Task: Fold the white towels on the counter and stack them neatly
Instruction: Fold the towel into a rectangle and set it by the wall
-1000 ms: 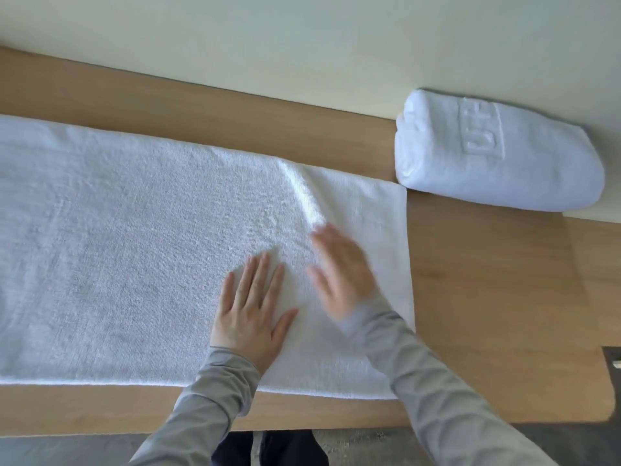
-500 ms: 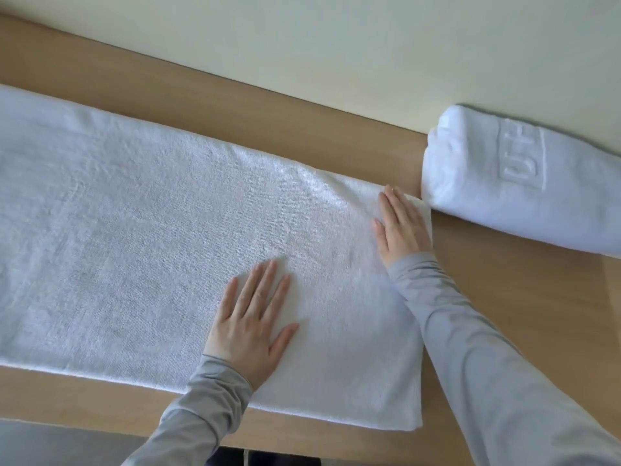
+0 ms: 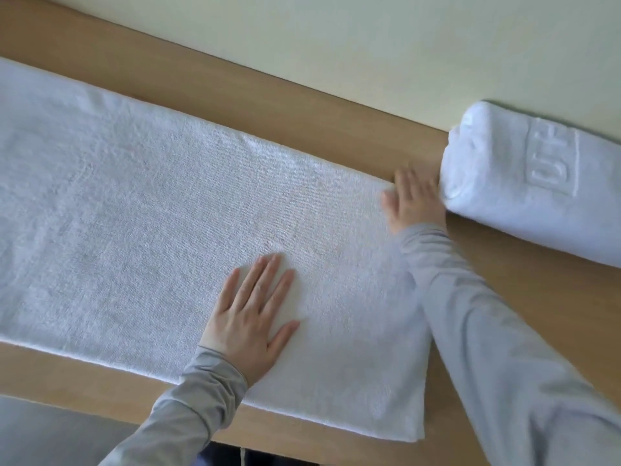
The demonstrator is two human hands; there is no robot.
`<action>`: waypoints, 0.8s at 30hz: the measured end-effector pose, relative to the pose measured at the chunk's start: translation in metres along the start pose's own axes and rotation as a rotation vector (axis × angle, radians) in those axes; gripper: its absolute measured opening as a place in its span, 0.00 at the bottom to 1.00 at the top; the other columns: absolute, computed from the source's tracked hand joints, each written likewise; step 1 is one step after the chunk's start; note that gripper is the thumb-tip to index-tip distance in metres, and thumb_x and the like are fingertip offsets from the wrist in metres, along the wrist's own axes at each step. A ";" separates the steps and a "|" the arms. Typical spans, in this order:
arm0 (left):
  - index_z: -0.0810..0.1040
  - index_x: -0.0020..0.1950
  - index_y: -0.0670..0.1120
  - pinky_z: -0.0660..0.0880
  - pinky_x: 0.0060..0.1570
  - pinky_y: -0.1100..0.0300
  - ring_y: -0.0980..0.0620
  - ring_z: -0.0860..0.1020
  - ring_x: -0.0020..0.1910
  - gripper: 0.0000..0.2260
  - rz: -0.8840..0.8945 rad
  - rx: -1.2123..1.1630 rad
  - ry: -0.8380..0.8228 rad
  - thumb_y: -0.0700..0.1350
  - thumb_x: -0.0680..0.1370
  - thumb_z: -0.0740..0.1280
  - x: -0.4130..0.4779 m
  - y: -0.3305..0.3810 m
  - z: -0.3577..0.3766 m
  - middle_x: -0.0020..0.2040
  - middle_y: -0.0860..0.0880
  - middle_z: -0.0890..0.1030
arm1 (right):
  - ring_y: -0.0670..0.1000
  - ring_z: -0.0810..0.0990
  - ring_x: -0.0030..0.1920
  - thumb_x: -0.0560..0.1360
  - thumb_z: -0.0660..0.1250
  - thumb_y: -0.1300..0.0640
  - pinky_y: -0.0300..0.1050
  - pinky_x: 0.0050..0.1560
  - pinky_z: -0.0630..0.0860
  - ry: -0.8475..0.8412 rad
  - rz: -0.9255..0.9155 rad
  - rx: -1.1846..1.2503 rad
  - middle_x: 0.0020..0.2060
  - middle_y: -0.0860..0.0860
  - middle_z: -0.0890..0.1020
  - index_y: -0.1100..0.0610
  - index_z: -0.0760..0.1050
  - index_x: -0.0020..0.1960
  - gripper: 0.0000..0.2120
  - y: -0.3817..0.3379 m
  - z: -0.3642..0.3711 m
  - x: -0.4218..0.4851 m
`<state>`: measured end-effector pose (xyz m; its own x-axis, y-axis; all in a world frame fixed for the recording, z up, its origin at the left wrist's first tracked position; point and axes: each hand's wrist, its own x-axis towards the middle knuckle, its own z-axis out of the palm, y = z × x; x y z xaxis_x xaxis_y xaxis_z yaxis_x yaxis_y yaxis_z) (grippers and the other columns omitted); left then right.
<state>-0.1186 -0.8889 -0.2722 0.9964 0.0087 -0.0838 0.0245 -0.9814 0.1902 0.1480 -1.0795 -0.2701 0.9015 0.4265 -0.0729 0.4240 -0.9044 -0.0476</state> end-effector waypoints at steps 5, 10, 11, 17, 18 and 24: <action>0.55 0.77 0.48 0.53 0.73 0.45 0.48 0.53 0.76 0.30 0.002 0.002 0.001 0.62 0.79 0.48 0.000 0.002 0.001 0.78 0.47 0.54 | 0.58 0.52 0.75 0.81 0.50 0.51 0.53 0.74 0.45 0.119 0.097 0.081 0.74 0.61 0.56 0.66 0.53 0.74 0.27 -0.030 -0.008 -0.013; 0.58 0.76 0.47 0.54 0.73 0.44 0.47 0.54 0.76 0.29 0.015 0.009 0.030 0.61 0.79 0.49 0.000 0.000 0.002 0.77 0.46 0.56 | 0.59 0.62 0.72 0.77 0.53 0.51 0.59 0.71 0.57 0.089 -0.479 0.175 0.70 0.59 0.66 0.64 0.64 0.70 0.26 -0.115 0.003 -0.087; 0.58 0.76 0.46 0.54 0.73 0.45 0.47 0.54 0.76 0.29 0.019 0.013 0.029 0.61 0.79 0.49 0.000 0.000 0.003 0.77 0.45 0.56 | 0.56 0.62 0.72 0.78 0.52 0.49 0.59 0.71 0.58 0.055 -0.536 0.140 0.71 0.57 0.66 0.62 0.64 0.71 0.26 -0.112 0.005 -0.095; 0.54 0.77 0.48 0.51 0.74 0.46 0.49 0.52 0.76 0.30 -0.001 0.041 0.015 0.62 0.79 0.47 0.001 0.000 0.005 0.78 0.47 0.53 | 0.63 0.66 0.69 0.78 0.53 0.55 0.58 0.70 0.62 0.141 -0.075 0.133 0.68 0.63 0.68 0.68 0.65 0.69 0.23 0.008 0.002 -0.060; 0.54 0.77 0.49 0.51 0.74 0.46 0.49 0.52 0.76 0.30 -0.005 0.044 0.013 0.62 0.79 0.47 0.001 0.000 0.004 0.78 0.47 0.53 | 0.64 0.66 0.69 0.78 0.53 0.56 0.56 0.70 0.61 0.133 -0.020 0.175 0.68 0.64 0.67 0.68 0.65 0.69 0.23 0.019 0.002 -0.057; 0.53 0.77 0.49 0.50 0.74 0.47 0.49 0.51 0.77 0.30 -0.016 0.064 0.015 0.62 0.79 0.46 0.000 0.001 0.003 0.78 0.47 0.53 | 0.60 0.57 0.74 0.80 0.52 0.57 0.51 0.74 0.51 0.114 0.071 0.108 0.73 0.63 0.58 0.67 0.58 0.72 0.24 0.016 0.003 -0.054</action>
<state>-0.1187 -0.8908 -0.2751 0.9971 0.0264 -0.0715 0.0353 -0.9914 0.1260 0.1062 -1.1166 -0.2702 0.9355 0.3516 0.0337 0.3525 -0.9231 -0.1535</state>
